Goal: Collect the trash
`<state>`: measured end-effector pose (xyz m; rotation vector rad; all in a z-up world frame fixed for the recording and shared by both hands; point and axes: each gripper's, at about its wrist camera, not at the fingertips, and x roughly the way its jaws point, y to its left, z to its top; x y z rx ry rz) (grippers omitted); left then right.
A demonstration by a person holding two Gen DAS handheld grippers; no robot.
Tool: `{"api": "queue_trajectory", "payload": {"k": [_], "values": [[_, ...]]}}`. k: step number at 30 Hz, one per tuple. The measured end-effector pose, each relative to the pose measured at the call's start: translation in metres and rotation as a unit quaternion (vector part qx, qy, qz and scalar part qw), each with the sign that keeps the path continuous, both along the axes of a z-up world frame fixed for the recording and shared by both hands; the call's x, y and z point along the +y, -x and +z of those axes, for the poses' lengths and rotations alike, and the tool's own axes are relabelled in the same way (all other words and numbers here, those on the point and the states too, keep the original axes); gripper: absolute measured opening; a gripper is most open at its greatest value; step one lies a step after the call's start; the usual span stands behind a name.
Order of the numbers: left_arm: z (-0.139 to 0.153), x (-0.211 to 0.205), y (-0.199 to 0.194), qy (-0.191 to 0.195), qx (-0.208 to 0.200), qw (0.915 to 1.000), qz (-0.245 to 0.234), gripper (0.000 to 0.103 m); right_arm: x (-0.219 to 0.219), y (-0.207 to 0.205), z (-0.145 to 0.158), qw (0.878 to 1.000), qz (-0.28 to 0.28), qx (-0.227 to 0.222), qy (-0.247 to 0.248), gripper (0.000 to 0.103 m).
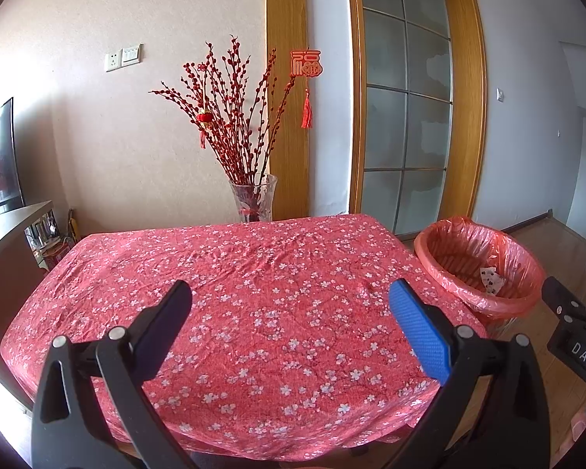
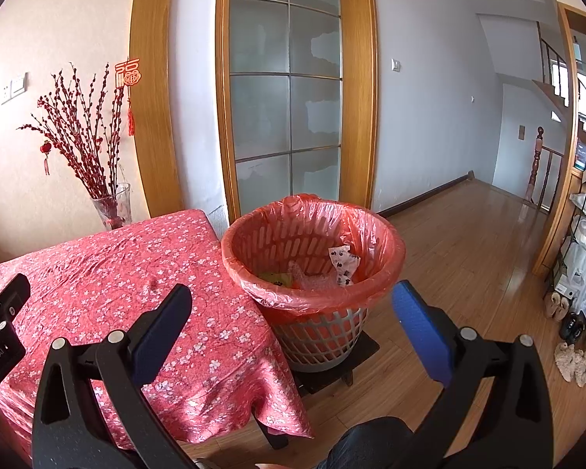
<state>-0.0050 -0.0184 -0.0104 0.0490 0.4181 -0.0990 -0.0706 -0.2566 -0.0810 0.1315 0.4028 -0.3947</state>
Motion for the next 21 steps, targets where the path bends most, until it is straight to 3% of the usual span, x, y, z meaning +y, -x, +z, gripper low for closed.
{"api": "queue_trajectory", "payload": {"k": [21], "values": [[-0.0010, -0.0031, 0.0006, 0.000, 0.002, 1.0000, -0.002, 0.099, 0.0021, 0.0000, -0.0020, 1.000, 0.000, 0.001, -0.002, 0.101]]}}
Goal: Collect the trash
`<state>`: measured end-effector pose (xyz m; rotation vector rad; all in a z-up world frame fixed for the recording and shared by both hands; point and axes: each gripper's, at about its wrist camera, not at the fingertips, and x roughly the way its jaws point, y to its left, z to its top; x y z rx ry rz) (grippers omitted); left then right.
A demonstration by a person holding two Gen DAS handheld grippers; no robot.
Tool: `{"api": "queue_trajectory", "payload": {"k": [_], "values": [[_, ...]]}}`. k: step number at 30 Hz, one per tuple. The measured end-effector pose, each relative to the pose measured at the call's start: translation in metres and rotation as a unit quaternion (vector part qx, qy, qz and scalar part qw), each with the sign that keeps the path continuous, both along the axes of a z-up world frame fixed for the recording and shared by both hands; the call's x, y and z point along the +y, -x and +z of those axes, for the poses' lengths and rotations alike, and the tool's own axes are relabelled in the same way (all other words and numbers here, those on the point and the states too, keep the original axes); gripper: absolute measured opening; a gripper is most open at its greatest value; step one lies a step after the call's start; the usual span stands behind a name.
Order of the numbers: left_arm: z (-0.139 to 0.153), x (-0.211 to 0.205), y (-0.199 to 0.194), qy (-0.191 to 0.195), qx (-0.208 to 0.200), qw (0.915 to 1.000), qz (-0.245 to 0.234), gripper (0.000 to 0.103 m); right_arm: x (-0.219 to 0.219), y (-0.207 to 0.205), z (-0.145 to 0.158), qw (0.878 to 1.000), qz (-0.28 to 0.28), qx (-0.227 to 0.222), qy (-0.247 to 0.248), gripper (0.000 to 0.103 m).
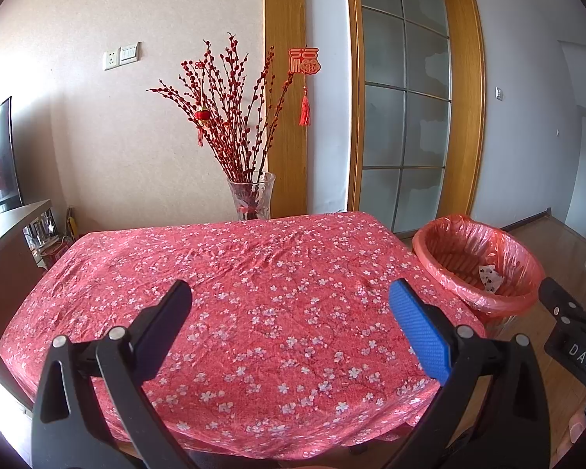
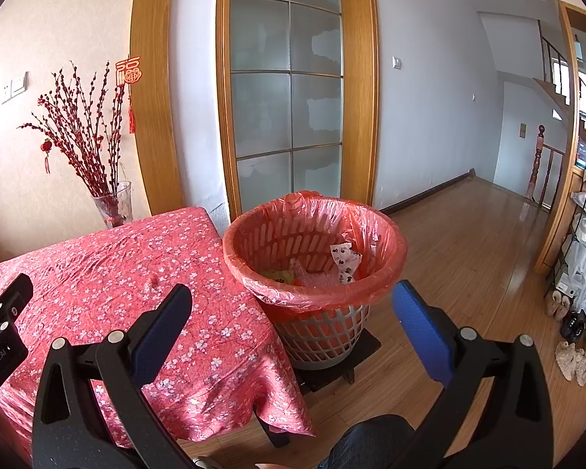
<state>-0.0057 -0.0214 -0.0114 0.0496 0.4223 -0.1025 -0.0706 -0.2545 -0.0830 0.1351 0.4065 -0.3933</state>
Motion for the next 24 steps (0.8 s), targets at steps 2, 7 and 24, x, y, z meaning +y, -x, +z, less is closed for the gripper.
{"api": "queue_trajectory", "payload": {"k": [2, 7, 24], "values": [[0.0000, -0.0001, 0.0000, 0.000, 0.000, 1.0000, 0.000, 0.099, 0.0001, 0.0001, -0.0001, 1.000, 0.000, 0.000, 0.000, 0.101], [0.0001, 0.0002, 0.0000, 0.000, 0.000, 1.0000, 0.000, 0.099, 0.0004, 0.0004, -0.0020, 1.000, 0.000, 0.001, 0.000, 0.101], [-0.0034, 0.0003, -0.0008, 0.001, 0.005, 1.0000, -0.001, 0.099, 0.0006, 0.0004, -0.0042, 1.000, 0.003, 0.002, -0.001, 0.101]]}}
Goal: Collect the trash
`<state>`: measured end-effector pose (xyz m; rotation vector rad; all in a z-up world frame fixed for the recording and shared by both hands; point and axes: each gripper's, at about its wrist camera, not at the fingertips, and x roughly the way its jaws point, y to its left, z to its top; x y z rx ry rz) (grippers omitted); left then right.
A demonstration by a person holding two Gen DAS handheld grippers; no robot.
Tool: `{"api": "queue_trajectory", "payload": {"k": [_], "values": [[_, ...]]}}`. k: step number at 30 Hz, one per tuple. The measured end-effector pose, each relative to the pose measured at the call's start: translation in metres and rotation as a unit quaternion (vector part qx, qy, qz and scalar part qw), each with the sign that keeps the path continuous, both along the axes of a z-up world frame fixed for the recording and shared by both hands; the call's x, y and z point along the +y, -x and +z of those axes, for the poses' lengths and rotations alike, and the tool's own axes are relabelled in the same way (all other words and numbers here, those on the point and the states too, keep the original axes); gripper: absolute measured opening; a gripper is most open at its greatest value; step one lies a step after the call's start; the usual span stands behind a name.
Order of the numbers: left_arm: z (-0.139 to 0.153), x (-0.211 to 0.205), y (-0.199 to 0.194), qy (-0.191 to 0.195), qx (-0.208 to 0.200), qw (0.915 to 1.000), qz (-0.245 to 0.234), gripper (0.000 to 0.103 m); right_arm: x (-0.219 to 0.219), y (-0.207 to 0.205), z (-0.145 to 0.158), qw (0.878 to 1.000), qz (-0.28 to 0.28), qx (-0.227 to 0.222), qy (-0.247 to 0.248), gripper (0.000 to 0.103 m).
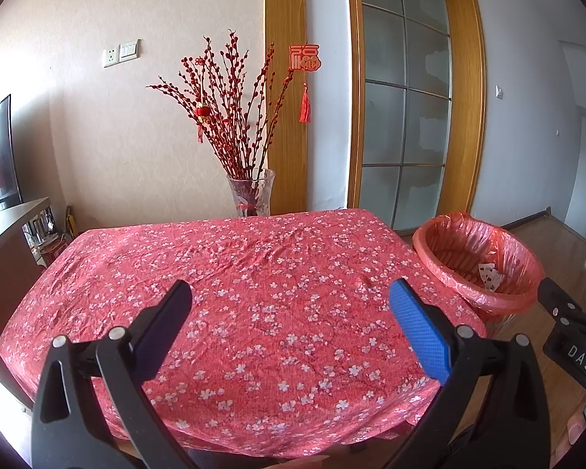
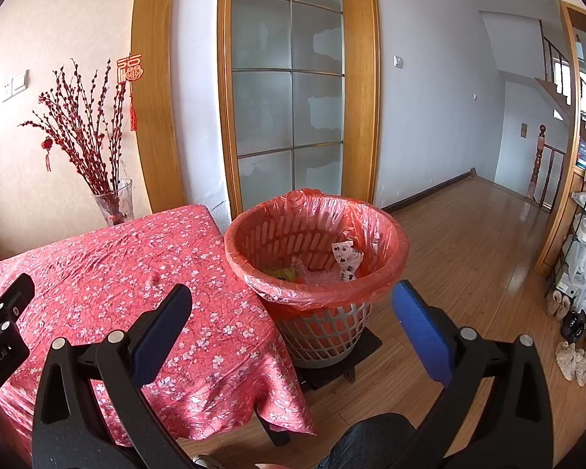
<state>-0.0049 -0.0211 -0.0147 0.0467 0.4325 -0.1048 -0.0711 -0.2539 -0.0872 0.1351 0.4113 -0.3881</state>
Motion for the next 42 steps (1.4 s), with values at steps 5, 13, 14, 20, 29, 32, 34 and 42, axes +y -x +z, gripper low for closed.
{"api": "queue_trajectory", "payload": {"k": [5, 13, 14, 20, 29, 32, 34, 42], "values": [[0.0003, 0.0000, -0.0001, 0.000, 0.000, 1.0000, 0.000, 0.099, 0.0000, 0.0001, -0.0001, 1.000, 0.000, 0.000, 0.000, 0.101], [0.0004, -0.0002, -0.0001, 0.000, 0.000, 1.0000, 0.000, 0.099, 0.0003, 0.0002, -0.0001, 1.000, 0.001, 0.000, 0.000, 0.101], [0.0003, -0.0004, 0.0000, 0.000, 0.000, 1.0000, 0.000, 0.099, -0.0004, 0.0000, 0.0003, 1.000, 0.001, 0.000, 0.000, 0.101], [0.0007, -0.0006, 0.0002, 0.000, 0.000, 1.0000, 0.001, 0.099, -0.0004, 0.0000, 0.0004, 1.000, 0.000, 0.000, 0.000, 0.101], [-0.0008, -0.0003, -0.0009, -0.001, 0.000, 1.0000, -0.001, 0.099, -0.0005, 0.0002, 0.0001, 1.000, 0.001, 0.001, -0.001, 0.101], [-0.0017, -0.0008, -0.0007, -0.001, 0.001, 1.0000, -0.002, 0.099, 0.0001, 0.0003, -0.0002, 1.000, 0.000, 0.001, -0.001, 0.101], [-0.0018, -0.0007, -0.0010, -0.001, 0.001, 1.0000, -0.002, 0.099, -0.0007, -0.0001, 0.0002, 1.000, 0.001, 0.001, -0.001, 0.101], [-0.0037, -0.0011, -0.0001, -0.002, 0.002, 1.0000, -0.002, 0.099, -0.0011, -0.0004, 0.0002, 1.000, 0.001, 0.003, -0.002, 0.101]]}}
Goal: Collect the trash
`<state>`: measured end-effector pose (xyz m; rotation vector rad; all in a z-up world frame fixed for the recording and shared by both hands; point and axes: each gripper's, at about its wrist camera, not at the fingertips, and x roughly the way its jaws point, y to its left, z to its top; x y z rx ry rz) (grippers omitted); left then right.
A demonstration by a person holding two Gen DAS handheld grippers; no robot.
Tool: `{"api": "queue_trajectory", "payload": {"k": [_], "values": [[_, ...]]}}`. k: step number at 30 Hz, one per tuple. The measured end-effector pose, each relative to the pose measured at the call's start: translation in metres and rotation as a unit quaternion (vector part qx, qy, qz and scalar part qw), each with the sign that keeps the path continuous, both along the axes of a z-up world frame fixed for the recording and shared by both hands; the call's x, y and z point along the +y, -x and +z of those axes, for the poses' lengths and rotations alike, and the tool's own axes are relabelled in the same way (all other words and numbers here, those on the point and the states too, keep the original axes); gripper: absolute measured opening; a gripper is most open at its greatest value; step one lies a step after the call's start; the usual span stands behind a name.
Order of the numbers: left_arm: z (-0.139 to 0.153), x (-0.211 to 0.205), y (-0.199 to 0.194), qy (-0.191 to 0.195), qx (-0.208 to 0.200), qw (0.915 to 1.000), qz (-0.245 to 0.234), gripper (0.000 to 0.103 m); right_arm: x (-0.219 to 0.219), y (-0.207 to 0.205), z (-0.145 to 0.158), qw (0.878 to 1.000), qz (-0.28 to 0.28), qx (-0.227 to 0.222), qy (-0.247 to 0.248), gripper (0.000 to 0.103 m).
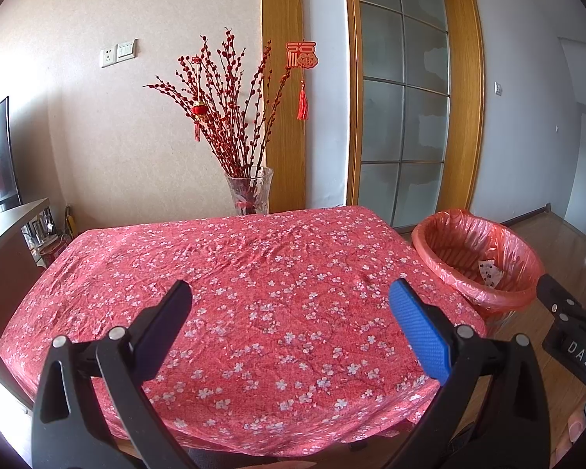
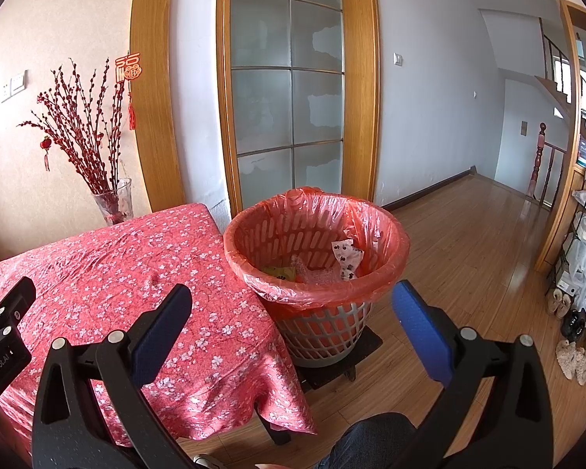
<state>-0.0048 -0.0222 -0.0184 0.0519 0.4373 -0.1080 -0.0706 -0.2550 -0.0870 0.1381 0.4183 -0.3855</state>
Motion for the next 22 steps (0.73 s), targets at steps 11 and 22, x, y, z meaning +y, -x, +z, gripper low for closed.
{"api": "queue_trajectory", "payload": {"k": [11, 22], "values": [[0.0016, 0.0011, -0.0034, -0.001, 0.002, 1.0000, -0.001, 0.099, 0.0000, -0.0020, 0.0004, 1.000, 0.002, 0.001, -0.001, 0.101], [0.0023, 0.0025, -0.0052, 0.000, 0.006, 1.0000, -0.003, 0.099, -0.0006, -0.0016, -0.0014, 1.000, 0.004, 0.003, -0.004, 0.101]]}}
